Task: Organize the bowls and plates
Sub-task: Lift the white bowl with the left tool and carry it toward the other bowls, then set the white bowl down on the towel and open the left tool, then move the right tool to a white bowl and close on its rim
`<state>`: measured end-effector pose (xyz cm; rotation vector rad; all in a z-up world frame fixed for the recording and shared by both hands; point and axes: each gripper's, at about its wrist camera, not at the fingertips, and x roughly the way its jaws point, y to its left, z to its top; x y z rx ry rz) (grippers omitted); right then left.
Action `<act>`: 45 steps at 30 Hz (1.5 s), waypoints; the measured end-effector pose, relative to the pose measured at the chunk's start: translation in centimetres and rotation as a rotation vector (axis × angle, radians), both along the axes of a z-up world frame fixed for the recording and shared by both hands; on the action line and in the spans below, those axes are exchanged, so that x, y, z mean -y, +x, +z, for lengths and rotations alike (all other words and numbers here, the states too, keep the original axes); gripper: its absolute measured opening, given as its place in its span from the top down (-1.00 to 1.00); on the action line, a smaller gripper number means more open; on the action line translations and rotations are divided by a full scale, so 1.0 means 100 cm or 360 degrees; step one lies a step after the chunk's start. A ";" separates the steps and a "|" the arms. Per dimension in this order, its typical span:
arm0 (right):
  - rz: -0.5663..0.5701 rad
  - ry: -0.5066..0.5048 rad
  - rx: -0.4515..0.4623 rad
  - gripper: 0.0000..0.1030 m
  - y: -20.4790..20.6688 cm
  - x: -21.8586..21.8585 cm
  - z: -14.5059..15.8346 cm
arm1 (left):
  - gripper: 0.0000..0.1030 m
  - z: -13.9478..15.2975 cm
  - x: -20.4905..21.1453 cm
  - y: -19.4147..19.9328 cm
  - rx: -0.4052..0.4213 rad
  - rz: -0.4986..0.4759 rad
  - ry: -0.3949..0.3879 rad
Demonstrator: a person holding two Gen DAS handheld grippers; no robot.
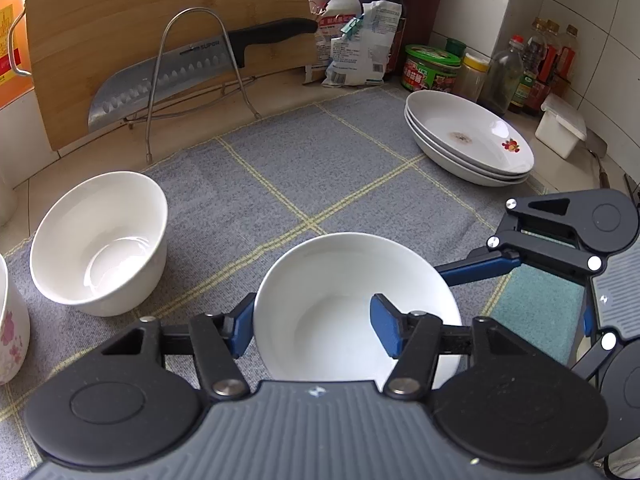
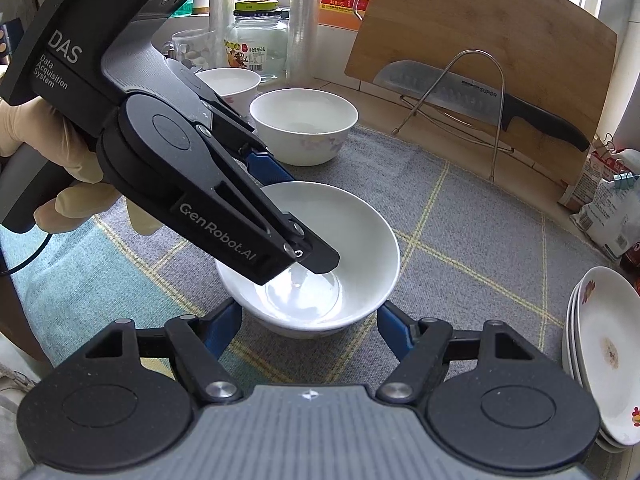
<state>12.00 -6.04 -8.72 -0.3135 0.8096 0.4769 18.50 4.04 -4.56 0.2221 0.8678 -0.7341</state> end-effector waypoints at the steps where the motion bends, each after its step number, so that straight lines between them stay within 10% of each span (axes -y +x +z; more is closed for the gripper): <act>1: 0.0001 -0.0002 0.0000 -0.55 0.000 0.000 0.000 | -0.39 0.000 0.000 0.000 -0.0001 -0.0002 -0.0009; 9: -0.0008 0.0062 0.0050 -1.00 0.000 0.002 0.007 | -0.83 0.010 -0.004 -0.009 0.0110 0.0041 -0.0037; 27: -0.0043 0.0100 0.0075 -1.00 0.003 0.004 0.016 | -0.85 0.008 -0.058 -0.028 0.0229 0.0501 -0.0021; 45: -0.0029 0.0071 0.0084 -1.00 0.055 -0.015 0.040 | -0.85 -0.008 -0.073 0.009 0.0439 0.0540 0.0073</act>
